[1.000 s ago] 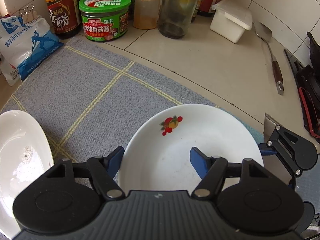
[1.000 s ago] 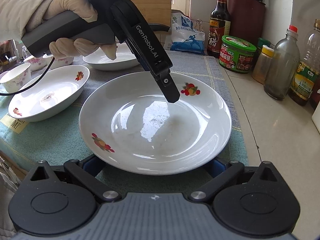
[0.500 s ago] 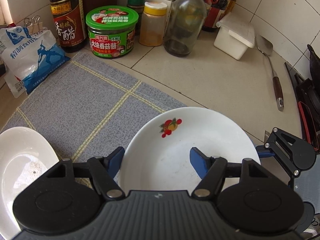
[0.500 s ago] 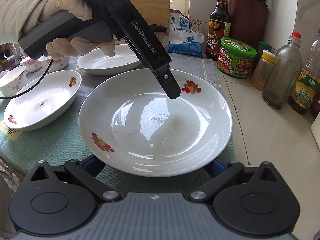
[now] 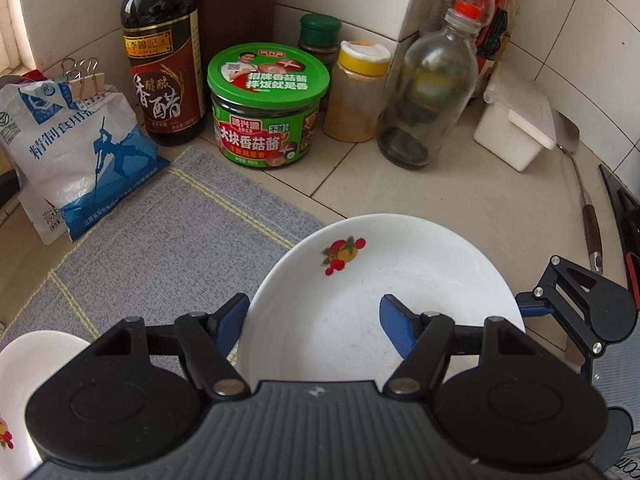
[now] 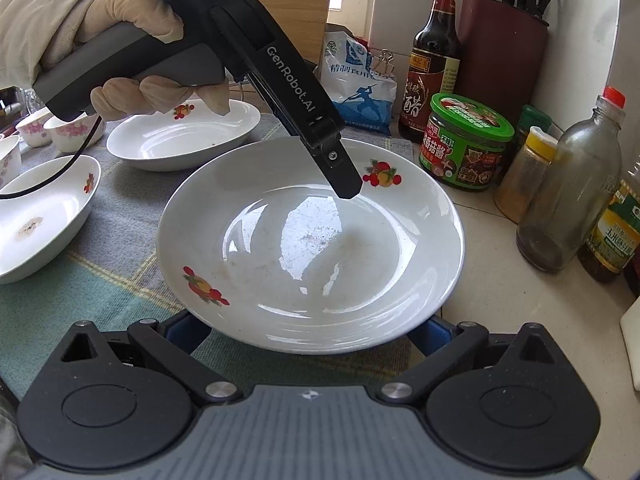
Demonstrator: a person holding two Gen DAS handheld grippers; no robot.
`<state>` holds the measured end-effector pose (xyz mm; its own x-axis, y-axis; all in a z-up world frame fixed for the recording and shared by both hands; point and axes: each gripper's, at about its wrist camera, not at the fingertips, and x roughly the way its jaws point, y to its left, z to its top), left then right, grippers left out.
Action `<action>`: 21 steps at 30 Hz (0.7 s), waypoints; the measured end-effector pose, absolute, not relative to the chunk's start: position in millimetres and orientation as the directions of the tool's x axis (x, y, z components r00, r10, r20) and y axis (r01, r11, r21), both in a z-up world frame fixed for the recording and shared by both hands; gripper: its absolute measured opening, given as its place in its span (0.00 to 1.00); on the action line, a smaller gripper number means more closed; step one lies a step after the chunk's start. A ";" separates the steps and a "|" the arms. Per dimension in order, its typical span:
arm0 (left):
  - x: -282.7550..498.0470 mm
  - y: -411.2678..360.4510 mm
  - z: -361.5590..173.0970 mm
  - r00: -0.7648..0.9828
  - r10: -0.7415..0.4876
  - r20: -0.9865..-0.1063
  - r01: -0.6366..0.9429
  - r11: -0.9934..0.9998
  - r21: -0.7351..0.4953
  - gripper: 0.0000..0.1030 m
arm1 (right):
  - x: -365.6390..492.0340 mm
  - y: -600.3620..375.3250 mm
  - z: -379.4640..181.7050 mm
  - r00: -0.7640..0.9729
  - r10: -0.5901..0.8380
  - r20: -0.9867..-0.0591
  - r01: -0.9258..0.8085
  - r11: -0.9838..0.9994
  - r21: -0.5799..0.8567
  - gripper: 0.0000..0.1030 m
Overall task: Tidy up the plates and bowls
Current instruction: 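Lift the stained plate with the left tool off the towel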
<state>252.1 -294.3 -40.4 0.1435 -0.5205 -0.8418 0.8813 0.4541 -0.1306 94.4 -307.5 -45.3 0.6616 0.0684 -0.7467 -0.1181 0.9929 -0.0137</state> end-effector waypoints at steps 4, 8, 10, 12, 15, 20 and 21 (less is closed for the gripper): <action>261.2 -298.5 -47.5 0.147 -0.515 -0.844 0.876 0.465 -0.132 0.68 | 104.7 -311.4 -49.8 0.654 0.071 -0.753 -0.129 0.991 -0.018 1.00; 265.8 -299.9 -52.4 0.145 -0.514 -0.845 0.872 0.471 -0.136 0.68 | 107.8 -314.5 -52.2 0.649 0.077 -0.757 -0.133 0.991 -0.012 1.00; 267.3 -300.7 -54.4 0.145 -0.514 -0.846 0.871 0.472 -0.137 0.68 | 109.1 -316.7 -53.6 0.646 0.081 -0.759 -0.131 0.991 -0.006 1.00; 267.4 -300.6 -55.8 0.146 -0.511 -0.847 0.871 0.473 -0.136 0.68 | 109.6 -318.1 -53.8 0.644 0.085 -0.760 -0.127 0.992 0.004 1.00; 269.1 -301.3 -58.1 0.149 -0.512 -0.846 0.870 0.475 -0.134 0.68 | 110.3 -319.3 -54.1 0.646 0.082 -0.759 -0.119 0.993 0.007 1.00; 267.7 -302.1 -58.4 0.161 -0.514 -0.843 0.872 0.474 -0.123 0.72 | 110.7 -319.6 -53.9 0.648 0.074 -0.758 -0.110 0.994 0.003 1.00; 267.3 -301.9 -58.5 0.161 -0.515 -0.842 0.872 0.473 -0.123 0.73 | 110.2 -319.1 -53.8 0.648 0.071 -0.759 -0.108 0.994 0.000 1.00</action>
